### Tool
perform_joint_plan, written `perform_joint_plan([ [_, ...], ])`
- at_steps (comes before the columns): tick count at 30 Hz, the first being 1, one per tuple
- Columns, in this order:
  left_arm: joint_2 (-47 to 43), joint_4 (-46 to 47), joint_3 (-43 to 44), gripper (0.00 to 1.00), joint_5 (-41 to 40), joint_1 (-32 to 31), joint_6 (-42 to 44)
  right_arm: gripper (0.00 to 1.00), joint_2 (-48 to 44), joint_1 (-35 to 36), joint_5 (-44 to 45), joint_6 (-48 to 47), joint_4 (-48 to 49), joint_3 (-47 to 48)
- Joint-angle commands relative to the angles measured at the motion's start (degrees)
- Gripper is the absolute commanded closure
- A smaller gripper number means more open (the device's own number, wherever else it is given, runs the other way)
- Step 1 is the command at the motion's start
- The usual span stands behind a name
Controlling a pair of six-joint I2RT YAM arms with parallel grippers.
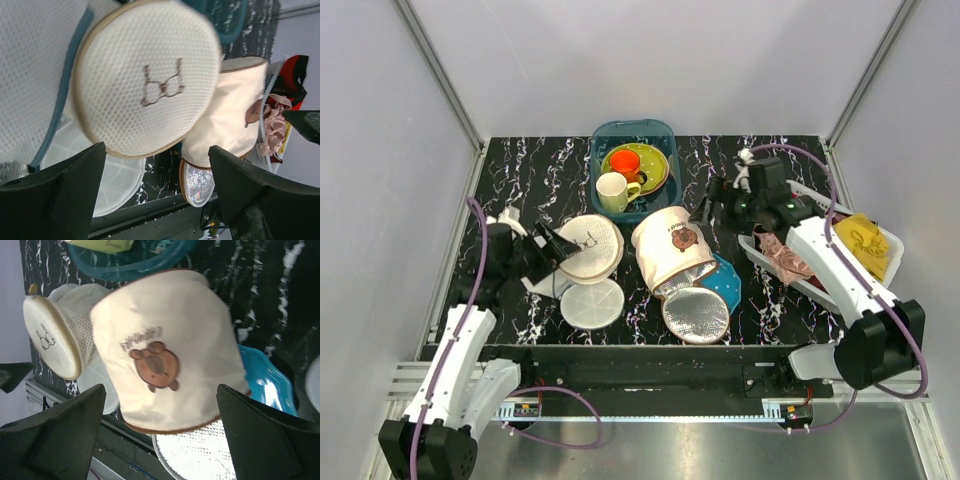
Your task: Unzip the laundry bag and remove the bra
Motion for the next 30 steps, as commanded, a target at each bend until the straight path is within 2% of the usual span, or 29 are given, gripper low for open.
perform_joint_plan([
  [1, -0.1, 5.8, -5.7, 0.12, -1.9, 0.0, -10.8, 0.00, 4.5, 8.1, 3.0, -0.5, 3.2, 7.5],
  [5, 1.5, 12.8, -10.0, 0.12, 0.6, 0.0, -10.6, 0.00, 9.8, 15.4, 2.7, -1.7, 4.8, 13.2],
  [8, 4.4, 19.1, -11.7, 0.24, 3.5, 0.0, -10.2, 0.00, 14.3, 19.8, 2.4, -2.3, 4.6, 17.6],
  [9, 7.0, 18.9, -11.8, 0.50, 3.3, 0.0, -10.2, 0.00, 15.4, 20.4, 1.9, -2.4, 4.7, 19.2],
  [10, 8.1, 18.8, -11.7, 0.67, 3.5, 0.2, -9.8, 0.00, 17.0, 21.2, 1.9, -2.4, 4.8, 19.9],
  [12, 10.3, 16.4, -9.4, 0.96, 3.2, 0.3, -8.6, 0.00, 18.5, 22.7, 1.3, -2.3, 4.8, 21.6],
  [13, 10.7, 15.0, -8.5, 1.00, 2.8, 0.3, -7.2, 0.00, 19.7, 22.8, 0.9, -2.2, 4.3, 22.0],
  [17, 8.3, 9.5, -5.1, 1.00, -0.9, 0.4, -4.0, 0.00, 22.4, 23.6, -0.8, -2.2, 3.7, 23.3],
  [22, 3.5, 7.6, -3.5, 1.00, -1.2, 0.4, -2.0, 0.00, 25.6, 24.2, -3.9, -2.5, 2.9, 24.6],
  [30, -0.4, 7.3, 2.8, 1.00, 4.9, 0.5, 5.6, 0.00, 25.2, 24.9, -5.7, -2.8, 4.2, 24.2],
])
